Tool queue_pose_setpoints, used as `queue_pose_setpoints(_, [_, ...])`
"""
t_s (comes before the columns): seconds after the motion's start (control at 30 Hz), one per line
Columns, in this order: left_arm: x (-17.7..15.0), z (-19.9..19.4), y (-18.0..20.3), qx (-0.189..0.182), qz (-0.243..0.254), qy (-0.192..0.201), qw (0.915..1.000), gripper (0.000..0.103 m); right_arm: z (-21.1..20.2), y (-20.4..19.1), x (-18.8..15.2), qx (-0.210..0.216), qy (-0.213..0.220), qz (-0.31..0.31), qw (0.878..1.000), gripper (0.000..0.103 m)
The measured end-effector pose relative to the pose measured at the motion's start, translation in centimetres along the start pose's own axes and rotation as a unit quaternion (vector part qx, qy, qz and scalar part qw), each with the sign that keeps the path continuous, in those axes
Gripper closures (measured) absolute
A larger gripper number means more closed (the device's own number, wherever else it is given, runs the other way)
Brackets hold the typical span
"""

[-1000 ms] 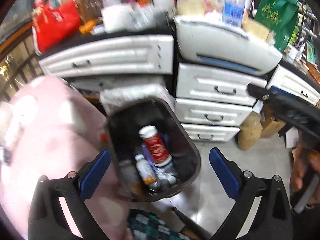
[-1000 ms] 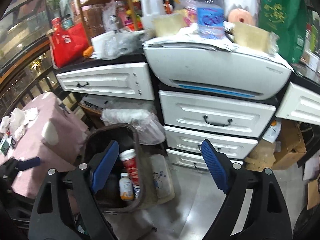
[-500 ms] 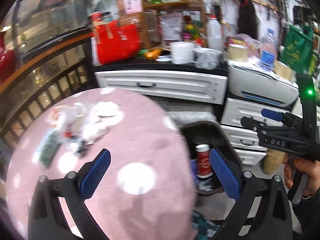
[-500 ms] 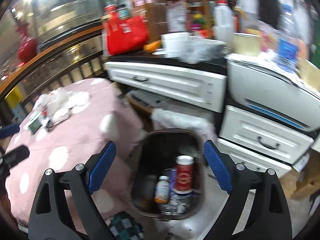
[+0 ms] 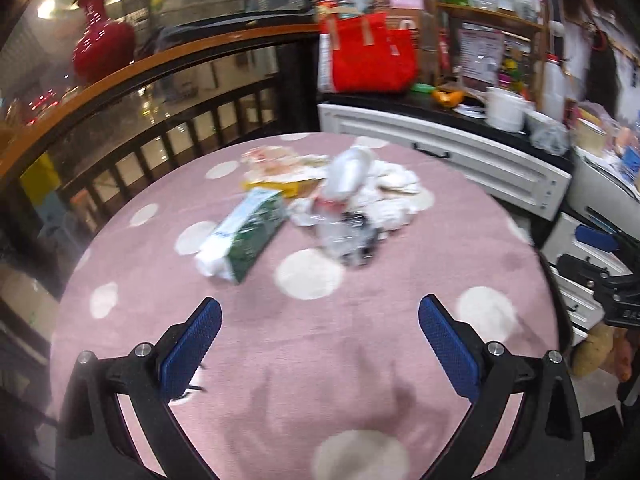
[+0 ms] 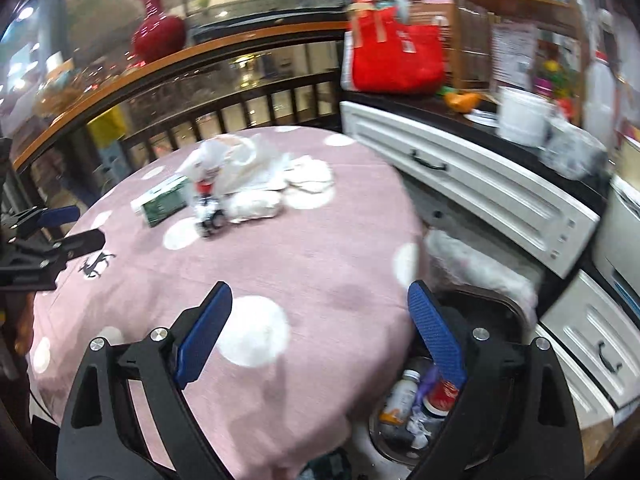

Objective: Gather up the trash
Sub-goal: 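Move the left gripper back to the table and grasp the green carton, then grasp the clear plastic bag with the right gripper while the left lifts the carton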

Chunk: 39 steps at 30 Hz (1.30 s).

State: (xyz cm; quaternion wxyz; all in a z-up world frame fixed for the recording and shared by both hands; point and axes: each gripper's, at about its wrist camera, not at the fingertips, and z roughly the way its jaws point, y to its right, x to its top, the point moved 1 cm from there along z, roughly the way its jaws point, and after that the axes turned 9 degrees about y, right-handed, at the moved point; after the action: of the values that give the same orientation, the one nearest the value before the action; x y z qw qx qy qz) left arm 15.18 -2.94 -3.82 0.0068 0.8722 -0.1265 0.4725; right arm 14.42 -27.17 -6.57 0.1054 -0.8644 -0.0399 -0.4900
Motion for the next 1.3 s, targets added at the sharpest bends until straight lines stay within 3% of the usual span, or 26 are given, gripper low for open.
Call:
queue_pose_setpoints(0.27, [-0.4, 3.1, -6.7, 0.002, -0.044, -0.035, 0.9984, 0.006, 3.9, -3.3, 1.3, 0.048, -0.026, -0.023, 0.998, 0.015])
queue_pose_setpoints(0.6, [2.4, 11.7, -8.0, 0.011, 0.039, -0.097, 0.9944, 0.006, 5.6, -4.9, 1.5, 0.061, -0.042, -0.036, 0.997, 0.015])
queue_pose_setpoints(0.83, [3.2, 18.0, -8.1, -0.003, 0.056, -0.154, 0.9865, 0.007, 6.6, -4.6, 1.5, 0.057, -0.055, -0.040, 0.996, 0.015])
queue_pose_setpoints(0.87, [3.1, 18.7, -8.1, -0.001, 0.059, -0.161, 0.9852, 0.008, 6.7, -4.7, 1.6, 0.057, -0.055, -0.042, 0.996, 0.015])
queue_pose_setpoints(0.93, [3.0, 19.4, -8.3, -0.001, 0.059, -0.170, 0.9837, 0.030, 7.0, -5.0, 1.9, 0.061, -0.054, -0.047, 0.996, 0.015])
queue_pose_setpoints(1.0, [3.0, 19.4, -8.5, -0.014, 0.044, -0.169, 0.9844, 0.042, 7.5, -5.5, 2.1, 0.066, -0.052, -0.054, 0.995, 0.015])
queue_pose_setpoints(1.13, [2.9, 18.5, -9.0, -0.017, 0.027, -0.161, 0.9865, 0.052, 8.8, -7.2, 2.6, 0.081, -0.051, -0.074, 0.993, 0.015])
queue_pose_setpoints(1.23, [2.7, 17.1, -9.6, -0.016, 0.004, -0.145, 0.9893, 0.052, 10.1, -8.8, 3.2, 0.094, -0.049, -0.087, 0.991, 0.015])
queue_pose_setpoints(1.3, [2.3, 16.0, -10.0, -0.018, -0.013, -0.136, 0.9905, 0.052, 11.5, -10.0, 3.5, 0.102, -0.053, -0.099, 0.988, 0.021])
